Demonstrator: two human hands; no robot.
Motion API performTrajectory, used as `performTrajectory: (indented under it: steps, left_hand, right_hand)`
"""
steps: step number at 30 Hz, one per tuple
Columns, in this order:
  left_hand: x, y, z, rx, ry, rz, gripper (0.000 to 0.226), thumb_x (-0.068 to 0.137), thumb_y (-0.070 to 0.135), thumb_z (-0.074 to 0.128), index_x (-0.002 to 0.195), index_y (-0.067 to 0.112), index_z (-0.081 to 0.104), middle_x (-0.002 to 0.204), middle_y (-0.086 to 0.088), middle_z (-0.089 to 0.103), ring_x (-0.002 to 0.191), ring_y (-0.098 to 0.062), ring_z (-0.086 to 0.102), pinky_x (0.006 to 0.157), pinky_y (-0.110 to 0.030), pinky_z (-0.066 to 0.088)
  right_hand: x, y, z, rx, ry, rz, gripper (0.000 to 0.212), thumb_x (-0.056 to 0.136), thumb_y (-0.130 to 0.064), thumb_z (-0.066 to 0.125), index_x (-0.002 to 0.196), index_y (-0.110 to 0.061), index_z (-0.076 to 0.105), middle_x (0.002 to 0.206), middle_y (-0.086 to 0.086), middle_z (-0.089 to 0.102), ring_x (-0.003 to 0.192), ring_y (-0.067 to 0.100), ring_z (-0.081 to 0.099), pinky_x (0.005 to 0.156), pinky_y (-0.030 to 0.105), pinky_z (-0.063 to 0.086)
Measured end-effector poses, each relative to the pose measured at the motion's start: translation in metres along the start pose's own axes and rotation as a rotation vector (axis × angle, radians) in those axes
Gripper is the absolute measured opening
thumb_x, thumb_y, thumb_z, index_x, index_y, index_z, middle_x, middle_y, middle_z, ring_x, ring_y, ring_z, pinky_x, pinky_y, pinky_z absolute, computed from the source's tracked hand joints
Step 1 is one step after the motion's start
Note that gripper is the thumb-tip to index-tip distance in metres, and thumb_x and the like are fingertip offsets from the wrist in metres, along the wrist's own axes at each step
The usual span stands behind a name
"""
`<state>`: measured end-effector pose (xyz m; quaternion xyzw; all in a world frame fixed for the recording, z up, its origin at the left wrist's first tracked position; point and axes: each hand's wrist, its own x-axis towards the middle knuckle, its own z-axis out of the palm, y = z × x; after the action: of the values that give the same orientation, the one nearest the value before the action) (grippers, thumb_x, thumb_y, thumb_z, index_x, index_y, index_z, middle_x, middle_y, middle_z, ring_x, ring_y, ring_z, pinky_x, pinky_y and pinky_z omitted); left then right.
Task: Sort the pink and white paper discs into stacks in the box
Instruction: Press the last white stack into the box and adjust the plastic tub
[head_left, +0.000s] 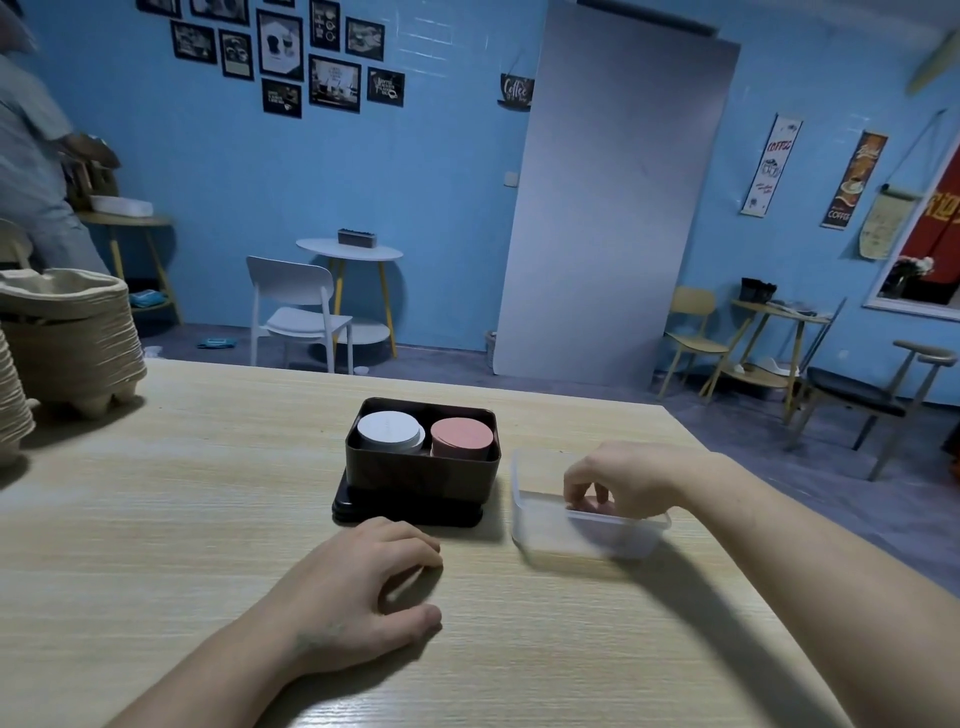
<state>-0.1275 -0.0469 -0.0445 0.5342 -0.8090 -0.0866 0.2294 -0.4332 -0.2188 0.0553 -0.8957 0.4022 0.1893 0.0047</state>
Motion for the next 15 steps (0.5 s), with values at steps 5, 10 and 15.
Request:
performTrajectory:
  steps: [5, 10, 15]
  left_hand:
    - [0.001, 0.0, 0.0, 0.002, 0.0, -0.001, 0.057, 0.083, 0.074, 0.058, 0.13, 0.043, 0.063, 0.134, 0.037, 0.052, 0.129, 0.013, 0.041, 0.106, -0.023, 0.044]
    - [0.0, 0.0, 0.0, 0.003, -0.003, 0.001, 0.058, 0.083, 0.076, 0.056, 0.131, 0.044, 0.062, 0.134, 0.038, 0.051, 0.13, 0.014, 0.04, 0.105, -0.021, 0.043]
    - [0.0, 0.003, -0.002, -0.008, 0.005, 0.009, 0.058, 0.083, 0.073, 0.058, 0.13, 0.04, 0.065, 0.133, 0.035, 0.054, 0.127, 0.012, 0.043, 0.105, -0.019, 0.043]
  right_hand:
    - [-0.005, 0.011, 0.0, 0.355, 0.151, -0.012, 0.029, 0.084, -0.026, 0.079, 0.11, -0.035, 0.07, 0.106, -0.023, 0.068, 0.097, -0.003, 0.066, 0.084, 0.025, 0.058]
    - [-0.009, 0.012, 0.002, 0.743, 0.26, -0.031, 0.044, 0.076, -0.014, 0.091, 0.114, -0.028, 0.073, 0.113, -0.015, 0.073, 0.106, 0.001, 0.069, 0.093, 0.024, 0.058]
    - [-0.011, 0.003, 0.006, 0.994, 0.405, -0.066, 0.036, 0.082, 0.003, 0.084, 0.112, -0.014, 0.074, 0.113, 0.008, 0.076, 0.106, 0.018, 0.074, 0.086, 0.022, 0.057]
